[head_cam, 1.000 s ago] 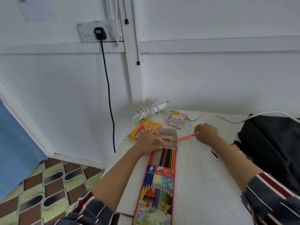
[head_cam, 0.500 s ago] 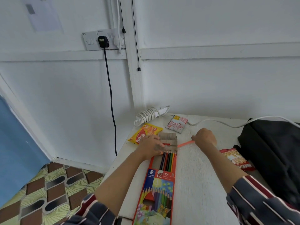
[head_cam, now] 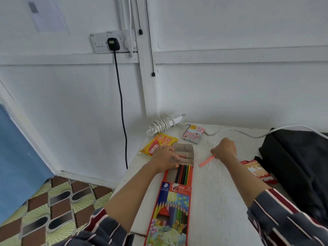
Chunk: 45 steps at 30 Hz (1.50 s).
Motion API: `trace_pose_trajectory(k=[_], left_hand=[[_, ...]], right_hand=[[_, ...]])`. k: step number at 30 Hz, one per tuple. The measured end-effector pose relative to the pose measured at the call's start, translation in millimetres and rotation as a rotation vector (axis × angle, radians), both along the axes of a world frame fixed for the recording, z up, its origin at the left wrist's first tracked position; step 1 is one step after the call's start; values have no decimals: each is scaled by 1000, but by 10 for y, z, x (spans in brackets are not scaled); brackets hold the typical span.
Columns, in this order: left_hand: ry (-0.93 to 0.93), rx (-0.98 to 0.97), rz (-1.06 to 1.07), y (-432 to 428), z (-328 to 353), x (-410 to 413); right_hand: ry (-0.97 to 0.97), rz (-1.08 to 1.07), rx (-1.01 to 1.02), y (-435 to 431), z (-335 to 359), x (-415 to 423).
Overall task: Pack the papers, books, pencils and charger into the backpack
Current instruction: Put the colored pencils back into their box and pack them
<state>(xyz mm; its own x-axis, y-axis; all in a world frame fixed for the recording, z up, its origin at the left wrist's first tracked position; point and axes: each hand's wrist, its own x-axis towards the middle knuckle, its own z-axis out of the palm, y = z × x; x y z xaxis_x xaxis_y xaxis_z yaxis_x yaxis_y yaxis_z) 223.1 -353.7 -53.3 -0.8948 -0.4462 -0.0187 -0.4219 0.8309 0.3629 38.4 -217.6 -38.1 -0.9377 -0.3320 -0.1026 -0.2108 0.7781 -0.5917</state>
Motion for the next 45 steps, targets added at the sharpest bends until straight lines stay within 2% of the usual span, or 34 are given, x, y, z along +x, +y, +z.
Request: trace_pose_trajectory(k=[4,7,14,20,23,27,33,36,41,45], left_hand=[[0,14,0,-1,2,3],[-2,11,2,0,16,-3],[16,23,-1,3,-3,-33],[23,51,1,-16,-15,-63],[40,78,-4,-20,6,-50],[65,69,-17,1,73,-8],[172,123,42,-36,60,74],[238,145,36,-19,74,120],[283,287,23,42,70,159],[301,281,27,59,78,172]], right_hand=[[-29,-40,-70,58,9,-10],[-30,15,-162,96,43,-21],[-226,137,-588,178,220,44],[-330,286,-769,114,420,266],[-335,348,-797,-13,440,445],[-286,371,-762,-186,261,664],[-62,397,-612,-279,-30,862],[22,458,-489,-267,-93,894],[87,613,-296,-213,-147,937],[185,768,-184,-157,-121,961]])
